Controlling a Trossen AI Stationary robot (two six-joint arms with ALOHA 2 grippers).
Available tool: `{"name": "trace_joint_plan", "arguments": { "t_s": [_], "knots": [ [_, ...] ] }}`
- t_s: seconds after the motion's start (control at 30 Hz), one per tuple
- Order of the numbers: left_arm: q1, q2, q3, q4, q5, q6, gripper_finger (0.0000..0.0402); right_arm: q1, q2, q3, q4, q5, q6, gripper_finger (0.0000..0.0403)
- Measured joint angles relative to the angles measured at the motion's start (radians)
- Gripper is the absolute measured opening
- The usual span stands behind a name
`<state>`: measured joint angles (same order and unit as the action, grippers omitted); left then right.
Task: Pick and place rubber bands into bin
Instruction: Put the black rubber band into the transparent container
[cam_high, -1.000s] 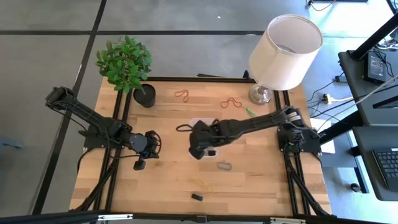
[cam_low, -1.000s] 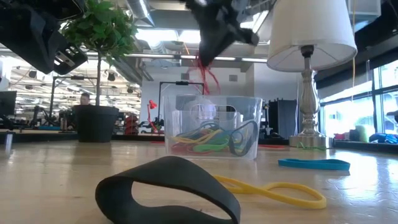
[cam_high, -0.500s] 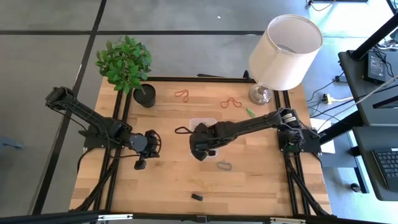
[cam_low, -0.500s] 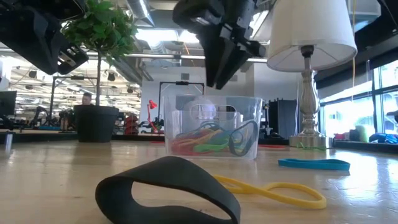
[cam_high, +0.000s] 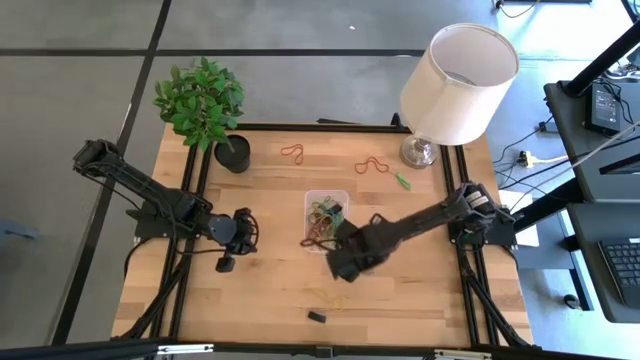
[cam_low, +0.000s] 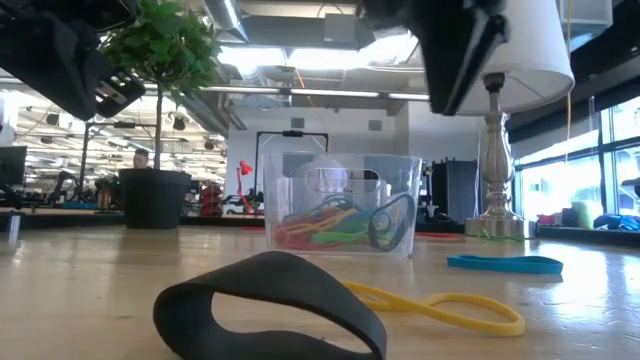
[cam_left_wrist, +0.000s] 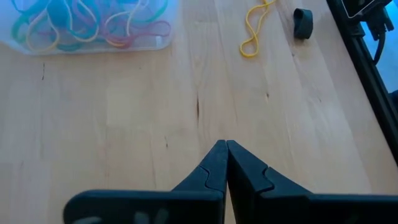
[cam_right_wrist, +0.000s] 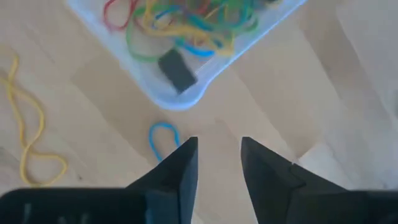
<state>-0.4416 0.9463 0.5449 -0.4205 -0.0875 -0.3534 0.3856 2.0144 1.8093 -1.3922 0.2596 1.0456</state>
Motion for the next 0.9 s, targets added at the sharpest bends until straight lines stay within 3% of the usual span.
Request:
{"name": "trace_joint_plan", "arguments": {
  "t_s": [0.2,0.53,0.9],
  "knots": [
    [0.0,0.0,0.0,0.003,-0.001,-0.001,0.0002,0.056,-0.023,-0.097,0.037,-0.013,0.104,0.0125],
    [-0.035,0.03,0.046,0.002,-0.014,0.014,0.0003,0.163,-0.175,-0.389,0.316,-0.036,0.288,0.0095],
    [-0.102,0.329,0.341,-0.113,-0.127,0.027,0.0002,0.276,-0.464,-0.853,0.738,-0.012,0.366,0.007]
  ]
}}
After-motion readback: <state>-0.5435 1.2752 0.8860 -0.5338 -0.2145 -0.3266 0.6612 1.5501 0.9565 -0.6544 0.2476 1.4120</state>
